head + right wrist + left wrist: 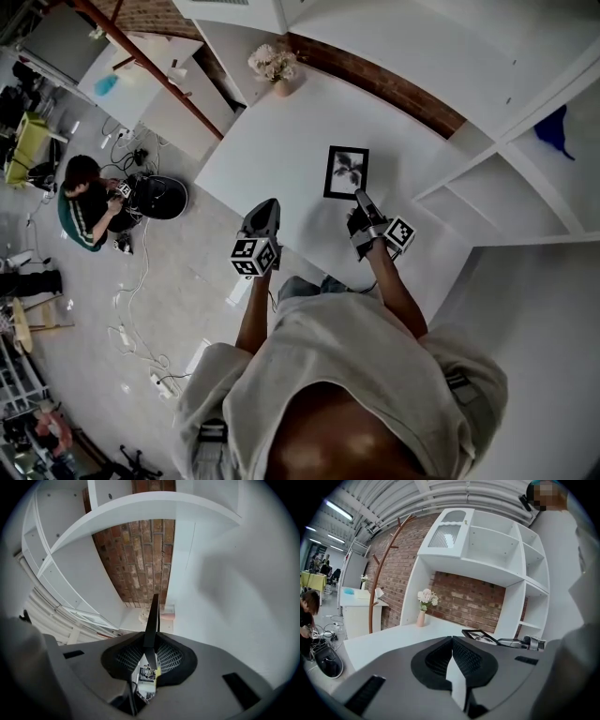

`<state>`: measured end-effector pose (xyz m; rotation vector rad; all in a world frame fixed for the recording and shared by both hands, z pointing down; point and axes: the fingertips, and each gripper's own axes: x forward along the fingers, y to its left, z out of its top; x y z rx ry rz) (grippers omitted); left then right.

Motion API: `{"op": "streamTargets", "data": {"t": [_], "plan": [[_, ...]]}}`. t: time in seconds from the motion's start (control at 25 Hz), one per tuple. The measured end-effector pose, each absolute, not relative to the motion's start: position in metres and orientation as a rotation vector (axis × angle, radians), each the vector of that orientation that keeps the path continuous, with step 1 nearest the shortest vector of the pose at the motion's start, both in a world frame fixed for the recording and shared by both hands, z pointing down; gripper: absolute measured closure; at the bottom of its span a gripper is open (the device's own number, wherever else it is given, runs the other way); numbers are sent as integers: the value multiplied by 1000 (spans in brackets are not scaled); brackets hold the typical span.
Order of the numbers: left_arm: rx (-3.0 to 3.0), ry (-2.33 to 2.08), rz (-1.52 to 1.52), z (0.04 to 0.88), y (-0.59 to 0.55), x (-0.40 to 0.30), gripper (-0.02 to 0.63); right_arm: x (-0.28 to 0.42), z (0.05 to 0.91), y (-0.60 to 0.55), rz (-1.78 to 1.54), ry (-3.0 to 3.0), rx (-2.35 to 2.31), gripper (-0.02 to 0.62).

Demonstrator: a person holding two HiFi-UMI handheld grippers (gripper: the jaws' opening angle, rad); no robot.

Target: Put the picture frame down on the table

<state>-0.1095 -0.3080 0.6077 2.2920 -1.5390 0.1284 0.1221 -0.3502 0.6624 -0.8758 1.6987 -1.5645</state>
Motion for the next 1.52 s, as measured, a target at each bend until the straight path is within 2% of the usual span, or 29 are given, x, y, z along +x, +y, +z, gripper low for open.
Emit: {"op": "streamTargets", "data": {"t": [0.68, 1.08, 1.52], "plan": [[2279, -1443, 138, 633, -339, -128, 589, 107, 685, -364, -1596, 1672, -967, 508], [2259, -1383, 155, 667, -376, -174, 589, 61, 722, -394, -1636, 1639, -1041, 508], [2206, -1368, 148, 680, -371, -190, 589, 45, 745, -406, -1668, 1621, -1100, 508]]}}
